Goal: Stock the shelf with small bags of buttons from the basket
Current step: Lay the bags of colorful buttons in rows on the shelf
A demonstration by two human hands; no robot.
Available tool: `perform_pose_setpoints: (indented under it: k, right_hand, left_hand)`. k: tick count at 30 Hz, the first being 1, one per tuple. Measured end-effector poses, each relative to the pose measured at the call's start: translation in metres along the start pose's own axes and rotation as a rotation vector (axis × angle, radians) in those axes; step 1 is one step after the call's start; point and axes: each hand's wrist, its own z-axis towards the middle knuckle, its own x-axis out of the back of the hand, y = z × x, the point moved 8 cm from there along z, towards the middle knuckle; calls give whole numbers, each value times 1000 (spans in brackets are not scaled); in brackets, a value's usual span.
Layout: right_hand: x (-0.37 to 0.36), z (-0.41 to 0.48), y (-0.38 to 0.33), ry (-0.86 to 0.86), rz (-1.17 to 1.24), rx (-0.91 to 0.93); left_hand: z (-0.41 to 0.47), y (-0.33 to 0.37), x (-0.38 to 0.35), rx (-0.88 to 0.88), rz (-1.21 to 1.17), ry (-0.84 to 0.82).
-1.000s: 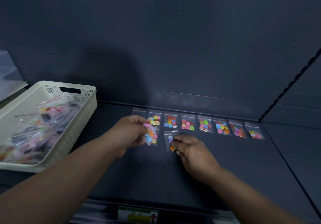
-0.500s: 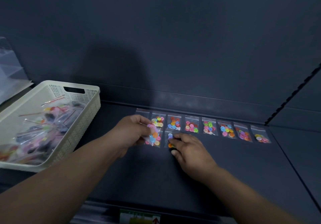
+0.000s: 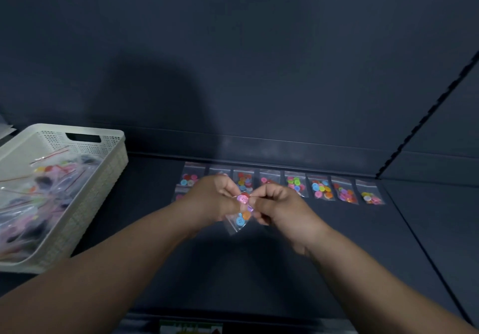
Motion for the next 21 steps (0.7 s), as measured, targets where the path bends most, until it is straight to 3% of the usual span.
perform_pose_setpoints:
  k: [8, 13, 21]
  right_hand:
    - [39, -8, 9, 85, -7, -30]
    - [50, -15, 7, 46, -100, 24]
    - [64, -20, 23, 25, 36, -75]
  left_hand:
    - [12, 6, -30, 18, 81, -11]
    - [13, 19, -51, -32, 45, -74]
    - [17, 19, -54, 11, -97, 107]
